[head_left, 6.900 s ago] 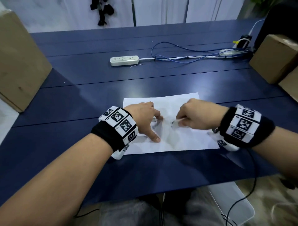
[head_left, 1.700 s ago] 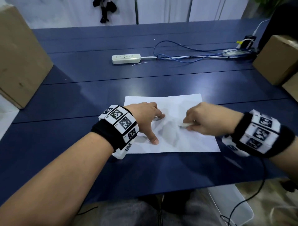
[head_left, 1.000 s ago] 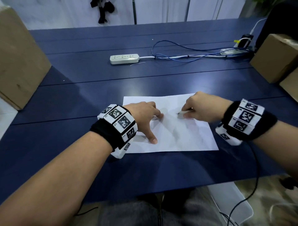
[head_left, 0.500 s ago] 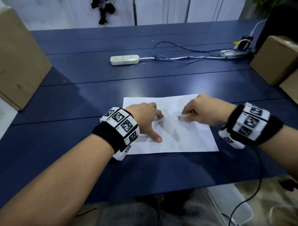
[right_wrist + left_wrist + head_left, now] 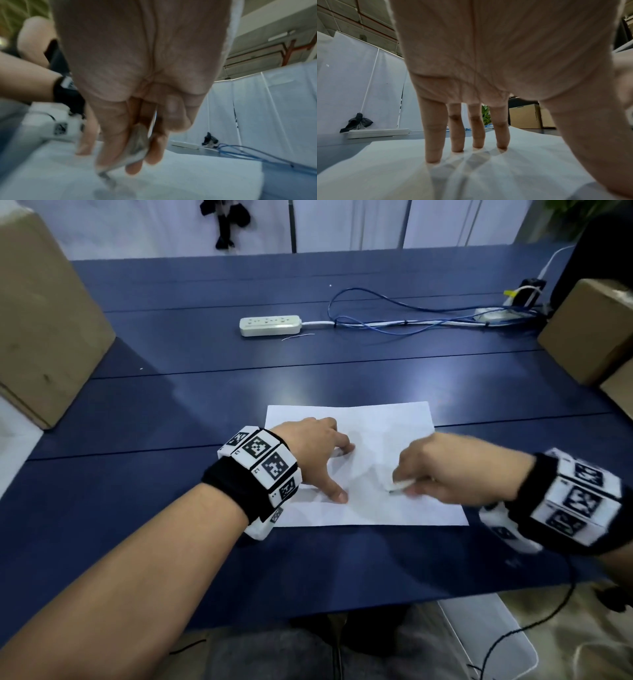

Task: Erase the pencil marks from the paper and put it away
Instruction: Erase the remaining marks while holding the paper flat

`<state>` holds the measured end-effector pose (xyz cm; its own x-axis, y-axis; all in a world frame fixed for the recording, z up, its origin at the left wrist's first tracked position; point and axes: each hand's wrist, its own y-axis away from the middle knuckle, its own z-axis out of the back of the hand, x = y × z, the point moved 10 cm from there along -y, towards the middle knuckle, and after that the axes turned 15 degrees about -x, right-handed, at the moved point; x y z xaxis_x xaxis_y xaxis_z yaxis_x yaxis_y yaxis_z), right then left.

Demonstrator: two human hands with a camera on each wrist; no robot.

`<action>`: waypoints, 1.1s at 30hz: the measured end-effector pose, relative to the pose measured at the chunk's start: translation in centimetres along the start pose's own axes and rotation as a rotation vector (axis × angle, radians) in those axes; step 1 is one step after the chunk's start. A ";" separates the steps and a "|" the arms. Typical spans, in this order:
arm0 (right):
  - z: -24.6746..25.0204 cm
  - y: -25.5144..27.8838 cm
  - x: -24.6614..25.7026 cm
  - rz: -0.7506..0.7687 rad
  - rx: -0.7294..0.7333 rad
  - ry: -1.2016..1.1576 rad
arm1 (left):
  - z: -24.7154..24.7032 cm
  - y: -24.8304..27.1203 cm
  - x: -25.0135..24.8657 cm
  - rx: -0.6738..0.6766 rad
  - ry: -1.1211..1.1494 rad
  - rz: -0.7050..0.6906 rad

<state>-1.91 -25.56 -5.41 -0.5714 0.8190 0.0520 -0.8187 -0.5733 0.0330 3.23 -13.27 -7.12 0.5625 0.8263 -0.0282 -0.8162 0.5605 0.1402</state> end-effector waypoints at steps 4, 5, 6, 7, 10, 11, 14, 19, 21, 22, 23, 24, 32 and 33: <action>-0.5 -0.7 -1.3 -0.078 0.048 -0.025 | 0.0 0.0 -0.2 0.014 -0.005 -0.018; -0.1 -1.5 -3.0 -0.166 0.021 0.001 | 0.0 0.0 -0.3 0.019 -0.008 -0.021; 0.4 -2.2 -4.6 -0.234 -0.012 0.024 | 0.0 0.0 -0.3 0.023 -0.011 -0.021; 0.7 -2.7 -5.6 -0.273 -0.048 0.039 | 0.0 0.0 -0.4 0.024 -0.013 -0.020; 0.6 -2.0 -4.3 -0.162 -0.062 0.069 | -0.1 0.1 -0.1 0.024 -0.012 -0.011; 0.2 -1.2 -3.0 -0.089 -0.038 0.039 | -0.1 0.0 -0.1 0.027 -0.009 -0.012; -0.9 0.7 0.4 0.088 0.086 -0.063 | -0.2 0.0 -0.2 0.033 -0.006 -0.017; 1.0 -2.8 -5.8 -0.209 -0.090 0.047 | -0.1 -0.1 -0.3 0.032 -0.002 -0.013; 1.0 -2.9 -6.4 -0.186 -0.129 0.100 | -0.1 0.0 -0.2 0.030 -0.003 -0.009; 0.9 -2.2 -5.2 -0.142 -0.115 0.088 | -0.1 0.0 -0.2 0.030 -0.005 -0.008; 0.7 -1.3 -3.5 -0.079 -0.092 0.037 | -0.2 -0.1 -0.1 0.031 -0.003 -0.004; 0.5 -0.3 -1.6 0.000 -0.065 -0.019 | -0.3 -0.1 -0.1 0.032 -0.003 -0.003; 1.1 -2.8 -5.7 -0.187 -0.077 0.095 | -0.1 -0.1 -0.4 0.038 -0.018 -0.010; 1.2 -2.8 -6.1 -0.186 -0.097 0.136 | -0.1 -0.1 -0.4 0.035 -0.015 -0.009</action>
<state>3.96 -28.97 -4.66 -0.4074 0.9097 -0.0806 -0.9084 -0.4128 -0.0670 3.08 -13.64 -7.19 0.5721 0.8200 -0.0154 -0.8060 0.5656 0.1745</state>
